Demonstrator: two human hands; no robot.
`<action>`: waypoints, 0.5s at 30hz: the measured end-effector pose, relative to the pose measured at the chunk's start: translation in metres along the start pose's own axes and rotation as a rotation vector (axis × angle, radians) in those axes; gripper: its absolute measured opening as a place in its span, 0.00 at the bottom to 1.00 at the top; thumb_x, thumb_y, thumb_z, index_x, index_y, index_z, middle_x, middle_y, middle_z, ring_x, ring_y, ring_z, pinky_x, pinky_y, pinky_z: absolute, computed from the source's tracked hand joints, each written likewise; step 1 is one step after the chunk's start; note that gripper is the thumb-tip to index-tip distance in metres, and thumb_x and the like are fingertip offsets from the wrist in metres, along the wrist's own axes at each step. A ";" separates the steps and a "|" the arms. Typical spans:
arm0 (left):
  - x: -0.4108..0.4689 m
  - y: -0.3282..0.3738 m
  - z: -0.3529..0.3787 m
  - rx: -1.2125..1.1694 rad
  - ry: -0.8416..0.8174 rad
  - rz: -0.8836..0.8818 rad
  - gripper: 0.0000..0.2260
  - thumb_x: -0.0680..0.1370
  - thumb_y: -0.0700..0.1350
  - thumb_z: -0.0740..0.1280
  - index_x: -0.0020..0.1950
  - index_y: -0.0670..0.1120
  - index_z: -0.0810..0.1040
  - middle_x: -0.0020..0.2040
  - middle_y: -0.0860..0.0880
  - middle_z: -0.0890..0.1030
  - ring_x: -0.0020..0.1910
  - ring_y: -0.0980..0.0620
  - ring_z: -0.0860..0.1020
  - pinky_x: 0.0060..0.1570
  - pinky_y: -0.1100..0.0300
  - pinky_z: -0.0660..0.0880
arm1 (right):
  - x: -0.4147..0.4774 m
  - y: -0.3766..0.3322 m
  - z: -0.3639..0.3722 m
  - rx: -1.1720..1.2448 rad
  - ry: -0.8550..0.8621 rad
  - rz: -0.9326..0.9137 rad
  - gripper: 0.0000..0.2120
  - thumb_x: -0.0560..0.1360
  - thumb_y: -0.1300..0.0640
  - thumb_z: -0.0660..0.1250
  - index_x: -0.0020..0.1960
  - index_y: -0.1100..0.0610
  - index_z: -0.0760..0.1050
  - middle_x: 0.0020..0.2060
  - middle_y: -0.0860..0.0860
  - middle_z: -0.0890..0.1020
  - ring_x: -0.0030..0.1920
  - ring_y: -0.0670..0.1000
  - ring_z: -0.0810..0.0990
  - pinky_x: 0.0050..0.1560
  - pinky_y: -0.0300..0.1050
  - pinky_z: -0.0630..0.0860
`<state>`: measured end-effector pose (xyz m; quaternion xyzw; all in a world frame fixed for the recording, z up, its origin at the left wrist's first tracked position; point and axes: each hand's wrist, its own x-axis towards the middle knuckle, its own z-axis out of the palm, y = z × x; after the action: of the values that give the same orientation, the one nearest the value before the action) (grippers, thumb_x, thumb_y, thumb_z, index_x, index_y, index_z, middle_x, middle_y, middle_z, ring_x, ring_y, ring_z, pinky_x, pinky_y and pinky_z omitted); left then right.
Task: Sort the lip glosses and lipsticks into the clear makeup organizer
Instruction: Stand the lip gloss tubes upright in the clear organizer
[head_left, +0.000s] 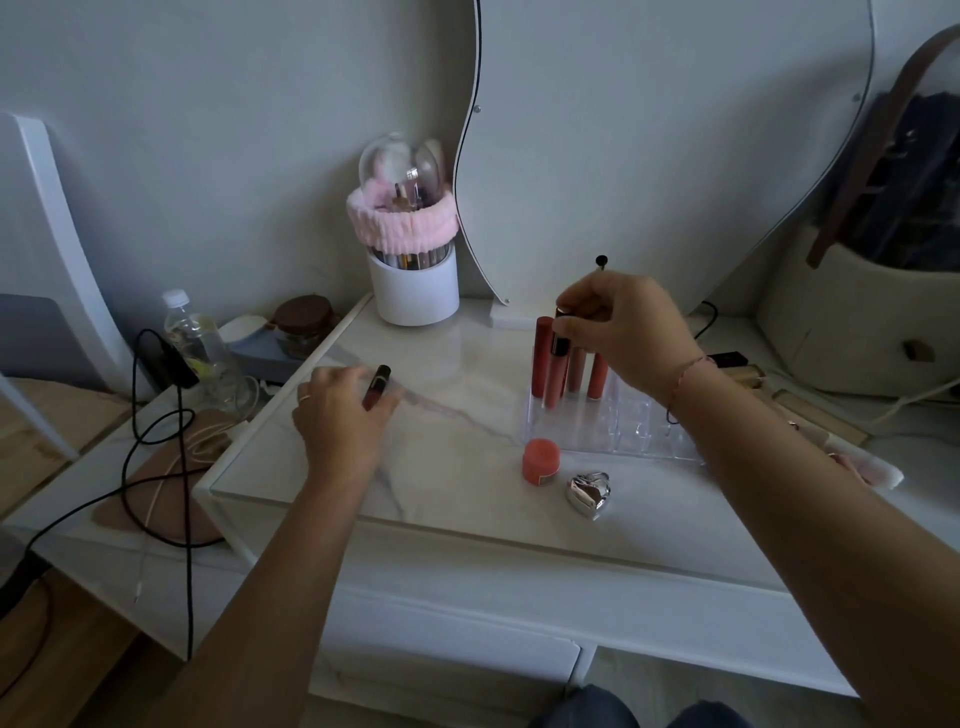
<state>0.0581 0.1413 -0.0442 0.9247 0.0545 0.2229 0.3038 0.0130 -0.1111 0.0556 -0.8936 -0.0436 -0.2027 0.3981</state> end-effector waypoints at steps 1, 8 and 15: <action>0.001 -0.004 0.000 0.048 -0.023 -0.038 0.20 0.72 0.54 0.71 0.59 0.43 0.78 0.58 0.39 0.76 0.59 0.37 0.72 0.57 0.46 0.68 | 0.000 0.002 0.002 -0.007 0.002 0.005 0.09 0.70 0.60 0.71 0.50 0.59 0.79 0.42 0.54 0.83 0.42 0.52 0.82 0.50 0.50 0.80; -0.004 -0.008 0.003 -0.035 -0.033 -0.086 0.11 0.73 0.49 0.71 0.46 0.42 0.83 0.39 0.44 0.82 0.38 0.44 0.77 0.37 0.55 0.71 | 0.002 0.009 0.007 -0.066 0.010 -0.004 0.11 0.71 0.60 0.70 0.52 0.60 0.79 0.44 0.55 0.84 0.44 0.52 0.82 0.51 0.50 0.79; -0.006 -0.009 0.006 -0.093 -0.027 -0.089 0.09 0.74 0.50 0.68 0.46 0.46 0.83 0.40 0.47 0.82 0.38 0.45 0.78 0.36 0.55 0.72 | 0.003 0.009 0.011 -0.080 0.007 -0.014 0.10 0.71 0.60 0.70 0.52 0.58 0.79 0.45 0.54 0.84 0.45 0.51 0.82 0.53 0.49 0.79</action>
<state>0.0553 0.1437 -0.0558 0.9091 0.0813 0.1991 0.3567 0.0214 -0.1098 0.0438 -0.9077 -0.0404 -0.2100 0.3609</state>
